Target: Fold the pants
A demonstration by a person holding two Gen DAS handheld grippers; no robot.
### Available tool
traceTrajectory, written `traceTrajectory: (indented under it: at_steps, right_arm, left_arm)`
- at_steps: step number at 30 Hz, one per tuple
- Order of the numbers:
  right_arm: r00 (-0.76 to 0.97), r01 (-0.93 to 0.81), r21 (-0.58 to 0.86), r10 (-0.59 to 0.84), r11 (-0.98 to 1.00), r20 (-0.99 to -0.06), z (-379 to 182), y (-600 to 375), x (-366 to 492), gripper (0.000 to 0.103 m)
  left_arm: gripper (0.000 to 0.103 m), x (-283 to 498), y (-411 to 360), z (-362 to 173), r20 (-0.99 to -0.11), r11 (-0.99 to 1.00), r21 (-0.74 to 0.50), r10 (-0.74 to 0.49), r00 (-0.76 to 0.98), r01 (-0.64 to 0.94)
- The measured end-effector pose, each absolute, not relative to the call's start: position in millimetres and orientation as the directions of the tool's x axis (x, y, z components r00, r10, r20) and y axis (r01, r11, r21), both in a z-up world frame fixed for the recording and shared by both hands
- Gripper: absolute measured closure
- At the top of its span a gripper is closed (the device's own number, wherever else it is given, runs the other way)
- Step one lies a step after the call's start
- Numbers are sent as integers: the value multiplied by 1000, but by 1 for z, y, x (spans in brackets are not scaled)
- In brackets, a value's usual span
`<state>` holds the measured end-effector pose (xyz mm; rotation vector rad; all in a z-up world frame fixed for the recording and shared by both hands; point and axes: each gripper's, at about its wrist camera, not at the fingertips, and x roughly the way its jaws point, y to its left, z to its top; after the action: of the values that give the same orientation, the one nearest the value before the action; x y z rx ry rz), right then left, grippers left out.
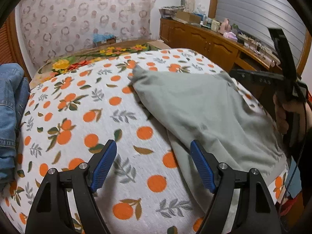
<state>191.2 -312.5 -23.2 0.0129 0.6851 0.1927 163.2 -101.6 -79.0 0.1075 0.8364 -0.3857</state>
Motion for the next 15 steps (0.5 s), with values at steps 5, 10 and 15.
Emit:
traceTrajectory:
  at_steps: [5, 10, 15]
  right_arm:
    - [753, -205, 92, 218, 974, -621, -21, -317, 179, 65]
    - [735, -235, 95, 241, 967, -634, -24, -317, 159, 65]
    - [730, -250, 102, 257, 963, -633, -29, -321, 121, 65]
  left_arm:
    - [25, 172, -98, -72, -735, 930, -66, -290, 612, 362]
    - [29, 170, -100, -70, -731, 924, -76, -307, 609, 374]
    - [30, 152, -104, -70, -734, 909, -73, -328, 595, 411]
